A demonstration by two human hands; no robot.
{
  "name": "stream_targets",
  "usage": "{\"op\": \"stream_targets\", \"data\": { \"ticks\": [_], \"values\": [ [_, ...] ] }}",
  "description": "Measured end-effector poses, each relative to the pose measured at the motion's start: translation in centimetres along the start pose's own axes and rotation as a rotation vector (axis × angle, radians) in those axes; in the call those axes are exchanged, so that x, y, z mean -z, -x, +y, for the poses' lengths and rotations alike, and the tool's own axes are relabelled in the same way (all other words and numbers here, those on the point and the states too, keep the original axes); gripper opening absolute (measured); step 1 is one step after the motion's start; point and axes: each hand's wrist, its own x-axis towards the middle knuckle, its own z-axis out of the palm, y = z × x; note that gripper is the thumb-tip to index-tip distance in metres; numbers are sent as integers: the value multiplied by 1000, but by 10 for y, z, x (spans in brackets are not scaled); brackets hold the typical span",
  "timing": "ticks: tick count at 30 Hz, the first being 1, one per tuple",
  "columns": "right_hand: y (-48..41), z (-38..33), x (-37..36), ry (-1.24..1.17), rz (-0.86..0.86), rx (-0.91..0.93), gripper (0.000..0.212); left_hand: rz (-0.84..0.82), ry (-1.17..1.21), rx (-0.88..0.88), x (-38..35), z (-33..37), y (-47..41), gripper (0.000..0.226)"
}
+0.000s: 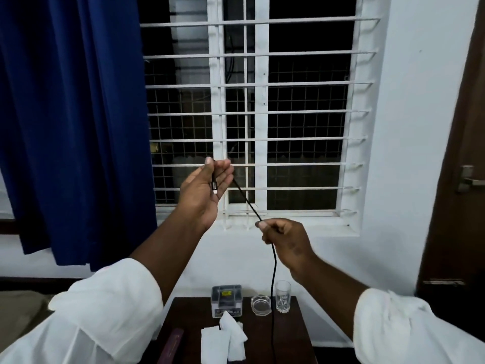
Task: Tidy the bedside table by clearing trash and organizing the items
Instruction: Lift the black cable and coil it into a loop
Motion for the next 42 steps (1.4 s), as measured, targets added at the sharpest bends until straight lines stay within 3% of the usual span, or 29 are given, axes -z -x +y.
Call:
{"op": "stream_targets", "data": {
  "ticks": [3, 8, 14, 18, 23, 32, 37, 42],
  "values": [
    [16, 2, -3, 72, -95, 14, 15, 73, -140, -13, 19, -15, -3, 27],
    [20, -12, -5, 419, -232, 150, 18, 99, -476, 11, 44, -36, 5, 21],
    [5, -39, -9, 622, -298, 351, 20, -179, -794, 92, 44, -48, 28, 28],
    [-15, -47, 1, 582, -237, 322, 15, -280, -681, 212, 35, -46, 35, 31],
    [-36, -55, 16, 320, -215, 255, 17, -422, -560, 348, 30, -39, 35, 25],
    [-43, -23, 11, -66, -77, 94, 16, -501, -92, 278, 12, -25, 37, 20],
    [-9, 16, -16, -22, -126, -8, 23, -338, -3, 138, 15, -16, 30, 23],
    [7, 22, -23, 140, -233, 43, 22, -119, -237, 59, 51, -16, 19, 16]
  ]
}}
